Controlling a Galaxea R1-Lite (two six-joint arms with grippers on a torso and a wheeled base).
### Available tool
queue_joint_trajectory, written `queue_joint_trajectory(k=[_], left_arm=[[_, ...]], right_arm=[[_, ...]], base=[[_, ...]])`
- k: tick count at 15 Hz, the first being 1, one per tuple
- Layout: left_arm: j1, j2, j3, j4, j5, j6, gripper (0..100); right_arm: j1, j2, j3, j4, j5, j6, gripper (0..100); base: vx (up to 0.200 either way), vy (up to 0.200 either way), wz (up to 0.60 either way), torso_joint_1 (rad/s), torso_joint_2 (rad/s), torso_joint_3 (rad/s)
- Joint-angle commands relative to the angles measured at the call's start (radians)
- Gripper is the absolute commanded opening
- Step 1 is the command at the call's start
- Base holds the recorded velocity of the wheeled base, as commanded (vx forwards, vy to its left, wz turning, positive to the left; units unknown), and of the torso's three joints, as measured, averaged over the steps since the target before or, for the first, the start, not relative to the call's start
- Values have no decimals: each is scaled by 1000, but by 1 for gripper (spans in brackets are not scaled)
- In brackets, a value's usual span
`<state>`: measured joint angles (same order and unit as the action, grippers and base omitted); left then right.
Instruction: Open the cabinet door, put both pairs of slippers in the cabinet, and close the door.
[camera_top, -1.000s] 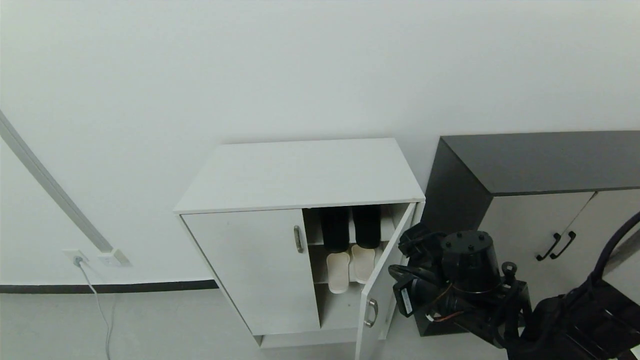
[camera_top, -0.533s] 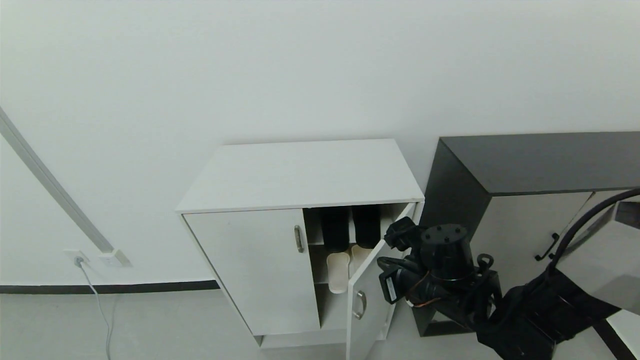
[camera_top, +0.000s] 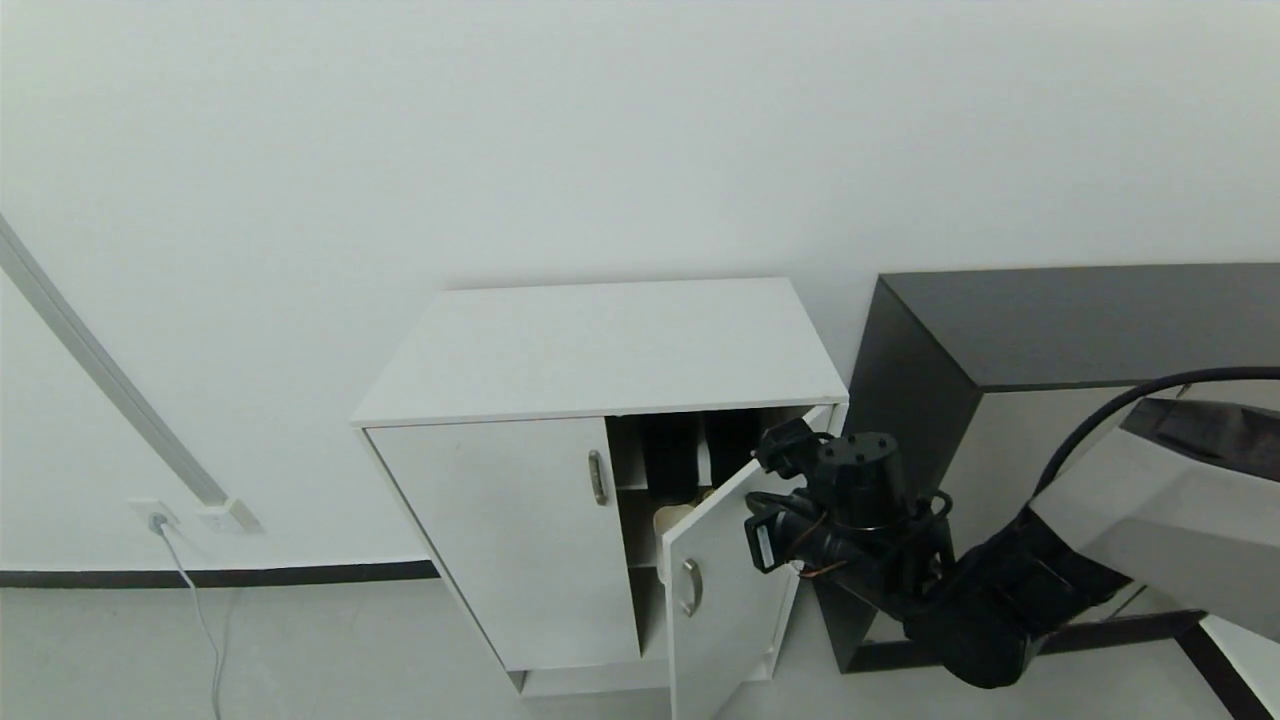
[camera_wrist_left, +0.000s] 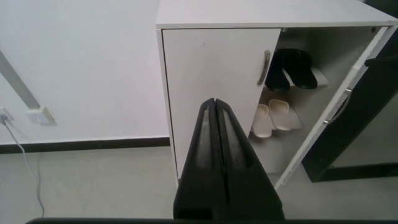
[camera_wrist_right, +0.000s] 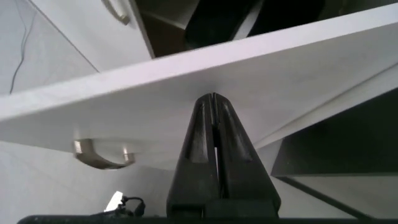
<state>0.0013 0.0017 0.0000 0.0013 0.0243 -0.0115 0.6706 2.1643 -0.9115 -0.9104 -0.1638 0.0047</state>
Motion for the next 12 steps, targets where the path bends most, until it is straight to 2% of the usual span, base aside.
queue_joint_trajectory(k=[1,12], left_arm=[[0,0,0,0,0,-1,0],[0,0,0,0,0,-1,0]], right_arm=[[-14,58,-47,-1,0,0,0],[-82,209,-264,8,-5,-2,0]], base=[[0,0,0,0,0,0],[0,0,0,0,0,0]])
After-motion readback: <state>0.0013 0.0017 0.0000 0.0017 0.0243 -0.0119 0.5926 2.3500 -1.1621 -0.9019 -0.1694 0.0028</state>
